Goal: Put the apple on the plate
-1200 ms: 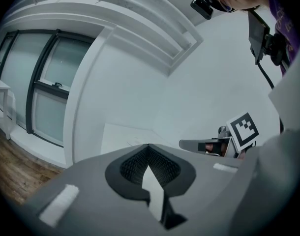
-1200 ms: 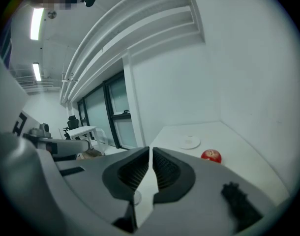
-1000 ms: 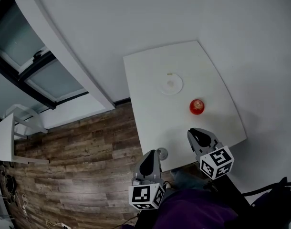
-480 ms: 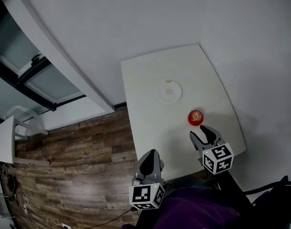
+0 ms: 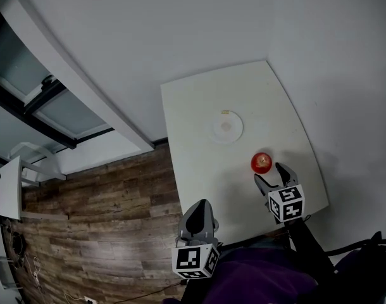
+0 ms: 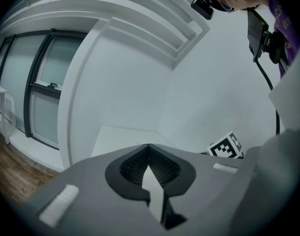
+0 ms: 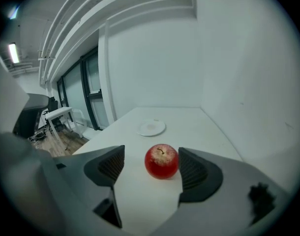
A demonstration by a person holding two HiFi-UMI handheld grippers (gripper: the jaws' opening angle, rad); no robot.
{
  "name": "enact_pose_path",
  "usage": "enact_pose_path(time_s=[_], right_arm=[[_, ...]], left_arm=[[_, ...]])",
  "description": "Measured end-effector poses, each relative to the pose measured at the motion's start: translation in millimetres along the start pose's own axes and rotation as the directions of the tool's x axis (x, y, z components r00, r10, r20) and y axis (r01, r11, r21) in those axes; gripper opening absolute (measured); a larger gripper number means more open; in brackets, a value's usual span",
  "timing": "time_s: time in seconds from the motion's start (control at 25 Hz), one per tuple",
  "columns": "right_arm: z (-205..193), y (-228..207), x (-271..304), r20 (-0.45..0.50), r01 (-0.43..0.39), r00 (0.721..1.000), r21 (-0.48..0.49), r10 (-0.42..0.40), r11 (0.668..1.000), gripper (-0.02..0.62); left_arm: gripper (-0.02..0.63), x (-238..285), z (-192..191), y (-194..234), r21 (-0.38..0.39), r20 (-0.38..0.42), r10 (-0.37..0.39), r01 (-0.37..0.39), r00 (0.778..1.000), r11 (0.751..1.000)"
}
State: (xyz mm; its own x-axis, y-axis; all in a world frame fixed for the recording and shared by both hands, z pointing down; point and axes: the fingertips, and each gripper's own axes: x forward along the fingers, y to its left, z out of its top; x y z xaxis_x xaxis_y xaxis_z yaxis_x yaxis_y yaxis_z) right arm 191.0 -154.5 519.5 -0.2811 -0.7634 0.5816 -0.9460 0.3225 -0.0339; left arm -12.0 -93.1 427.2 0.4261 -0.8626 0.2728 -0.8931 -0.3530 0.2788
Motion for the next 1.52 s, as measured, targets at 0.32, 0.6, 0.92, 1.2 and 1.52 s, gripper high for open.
enact_pose_path(time_s=[0.32, 0.6, 0.92, 1.2, 1.52], right_arm=[[-11, -14, 28, -0.056, 0.038, 0.998, -0.003, -0.038, 0.999, 0.357], [-23, -23, 49, -0.111, 0.039, 0.993, 0.003, -0.038, 0.999, 0.365], [-32, -25, 60, -0.167, 0.020, 0.986, 0.018, -0.017, 1.000, 0.365], [-37, -28, 62, -0.183, 0.041, 0.983, 0.042, -0.032, 0.998, 0.364], [-35, -26, 65, -0.195, 0.031, 0.980, 0.004, -0.029, 1.000, 0.362]], left_arm=[[0.008, 10, 8, 16, 0.025, -0.019, -0.008, 0.009, 1.000, 1.000], [0.008, 20, 7, 25, 0.033, -0.037, -0.017, 0.019, 0.999, 0.999], [0.008, 27, 6, 29, 0.026, -0.056, -0.025, 0.026, 0.998, 0.999], [0.008, 29, 4, 34, 0.026, -0.064, -0.023, 0.025, 0.998, 0.999], [0.008, 32, 2, 38, 0.016, -0.065, -0.017, 0.018, 0.998, 1.000]])
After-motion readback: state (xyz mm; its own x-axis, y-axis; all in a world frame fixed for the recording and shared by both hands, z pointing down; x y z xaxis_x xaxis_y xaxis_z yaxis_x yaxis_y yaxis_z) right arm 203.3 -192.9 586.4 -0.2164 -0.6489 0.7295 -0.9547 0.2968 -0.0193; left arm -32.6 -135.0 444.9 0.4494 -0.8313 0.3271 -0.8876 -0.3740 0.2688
